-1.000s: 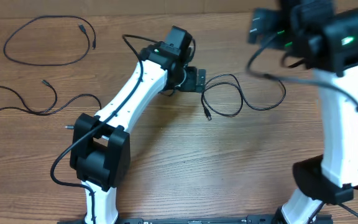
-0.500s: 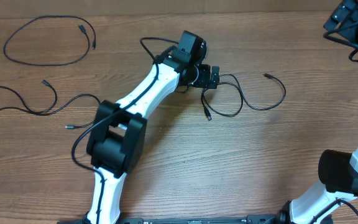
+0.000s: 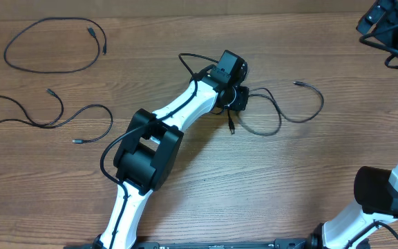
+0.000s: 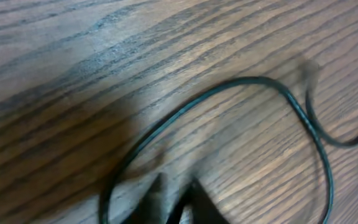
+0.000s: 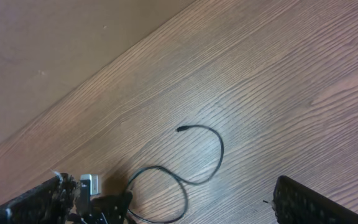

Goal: Untangle cables
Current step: 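Grasp the black cable in the center-right tangle with the left gripper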

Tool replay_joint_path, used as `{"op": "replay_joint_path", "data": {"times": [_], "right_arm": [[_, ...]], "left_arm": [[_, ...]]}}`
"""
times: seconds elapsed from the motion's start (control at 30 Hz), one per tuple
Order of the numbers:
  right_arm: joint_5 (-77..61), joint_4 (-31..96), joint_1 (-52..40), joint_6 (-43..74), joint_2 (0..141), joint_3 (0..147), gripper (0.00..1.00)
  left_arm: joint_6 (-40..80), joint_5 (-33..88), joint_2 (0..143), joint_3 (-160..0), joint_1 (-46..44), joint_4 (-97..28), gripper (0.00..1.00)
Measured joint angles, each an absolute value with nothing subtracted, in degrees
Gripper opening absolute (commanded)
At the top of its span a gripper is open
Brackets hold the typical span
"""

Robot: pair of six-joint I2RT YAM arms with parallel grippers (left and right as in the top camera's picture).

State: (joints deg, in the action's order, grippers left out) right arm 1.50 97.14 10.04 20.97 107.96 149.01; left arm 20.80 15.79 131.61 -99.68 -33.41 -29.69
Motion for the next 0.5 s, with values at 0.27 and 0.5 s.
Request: {"op": "replay_joint_path", "data": {"times": [0.27, 0.5], "right_arm": [[1.48, 97.17, 10.04, 20.95, 107.96, 149.01, 1.0], [1.45, 97.14, 10.04, 20.95, 107.96, 149.01, 1.0]], "left_arm": [[22.5, 17.39, 129.93, -99.68, -32.05, -36.38, 0.04], [23.86, 22.55, 109.54, -99.68, -28.67, -38.11, 0.04]]}}
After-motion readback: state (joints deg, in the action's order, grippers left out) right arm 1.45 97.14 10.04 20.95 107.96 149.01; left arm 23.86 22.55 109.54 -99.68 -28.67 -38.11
